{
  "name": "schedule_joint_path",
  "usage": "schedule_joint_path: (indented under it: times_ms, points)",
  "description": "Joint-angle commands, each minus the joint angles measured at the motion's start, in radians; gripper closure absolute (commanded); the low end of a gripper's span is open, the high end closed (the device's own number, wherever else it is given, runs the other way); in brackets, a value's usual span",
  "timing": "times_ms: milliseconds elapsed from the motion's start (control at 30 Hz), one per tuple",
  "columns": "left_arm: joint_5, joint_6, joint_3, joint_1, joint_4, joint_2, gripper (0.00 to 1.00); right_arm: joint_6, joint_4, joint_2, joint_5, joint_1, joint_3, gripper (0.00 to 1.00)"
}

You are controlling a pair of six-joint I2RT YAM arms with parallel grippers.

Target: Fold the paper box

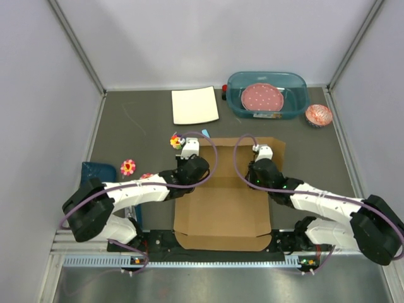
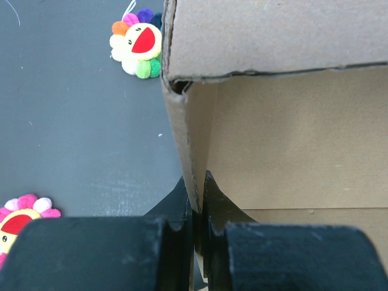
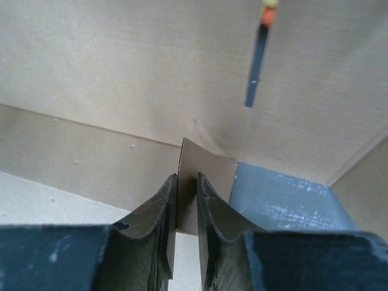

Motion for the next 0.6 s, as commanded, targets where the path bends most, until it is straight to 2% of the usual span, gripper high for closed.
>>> schedule_joint_path:
  times_ms: [0, 300, 400, 567]
  points:
    - [0.025, 0.018, 0.006, -0.008, -0.084, 0.026, 1.00, -0.044, 0.017, 0.072, -0.084, 0.069, 0.043, 0.82]
    - [0.019, 0.014, 0.003, -0.008, -0.092, 0.033, 1.00, -0.087, -0.061, 0.161, -0.074, 0.123, 0.092, 0.57]
    - [0.018, 0.011, 0.002, -0.008, -0.092, 0.035, 1.00, -0.085, -0.095, 0.121, -0.052, 0.126, 0.107, 0.49]
    - [0.013, 0.012, -0.001, -0.008, -0.092, 0.032, 1.00, -0.088, -0.198, -0.023, -0.011, 0.126, 0.159, 0.43]
